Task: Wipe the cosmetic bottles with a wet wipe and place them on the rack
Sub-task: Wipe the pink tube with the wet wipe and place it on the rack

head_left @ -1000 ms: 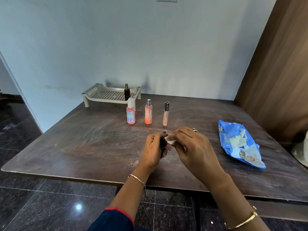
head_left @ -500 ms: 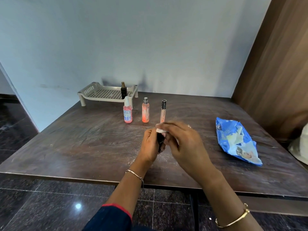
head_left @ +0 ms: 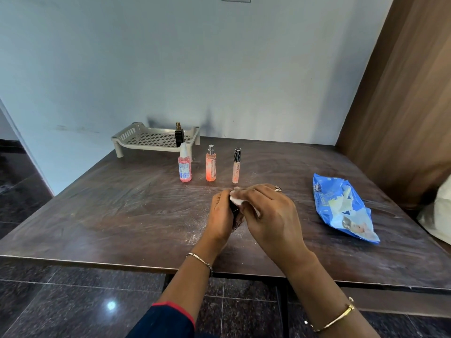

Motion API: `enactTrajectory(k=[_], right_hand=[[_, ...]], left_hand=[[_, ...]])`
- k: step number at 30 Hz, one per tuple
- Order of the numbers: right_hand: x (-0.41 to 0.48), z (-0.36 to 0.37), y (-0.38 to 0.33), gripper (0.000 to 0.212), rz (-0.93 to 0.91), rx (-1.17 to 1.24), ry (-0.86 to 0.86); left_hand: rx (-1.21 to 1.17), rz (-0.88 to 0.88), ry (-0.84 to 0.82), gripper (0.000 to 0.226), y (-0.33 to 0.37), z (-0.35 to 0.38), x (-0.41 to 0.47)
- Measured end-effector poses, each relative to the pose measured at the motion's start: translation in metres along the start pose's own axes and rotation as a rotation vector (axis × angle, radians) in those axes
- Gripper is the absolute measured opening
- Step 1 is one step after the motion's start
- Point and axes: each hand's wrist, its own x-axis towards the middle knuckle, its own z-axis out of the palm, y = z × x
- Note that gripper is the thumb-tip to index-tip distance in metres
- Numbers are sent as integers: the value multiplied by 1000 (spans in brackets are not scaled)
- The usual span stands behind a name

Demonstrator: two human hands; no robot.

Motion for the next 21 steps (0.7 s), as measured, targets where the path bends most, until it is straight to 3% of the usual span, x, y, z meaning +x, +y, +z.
enactTrajectory(k=[5,8,13,16,18,21], right_hand=[[-2,5,-2,32,134,75,-15],[-4,6,0,33,119,61,-9],[-11,8,0,21,51,6,150],[-19,6,6,20,38,-4,241],[-23,4,8,22,146,68,274],[-21,4,11,23,539,328,325]], left_hand=[[17,-23,-15,43,-2,-4,7],[37,-28,-8,47,1,-3,6],[15,-34,-20,55,4,3,3],[5,-11,-42,48,6,3,2],[26,13,-53,50,8,1,2],[6,-31,-67,56,10,0,6]])
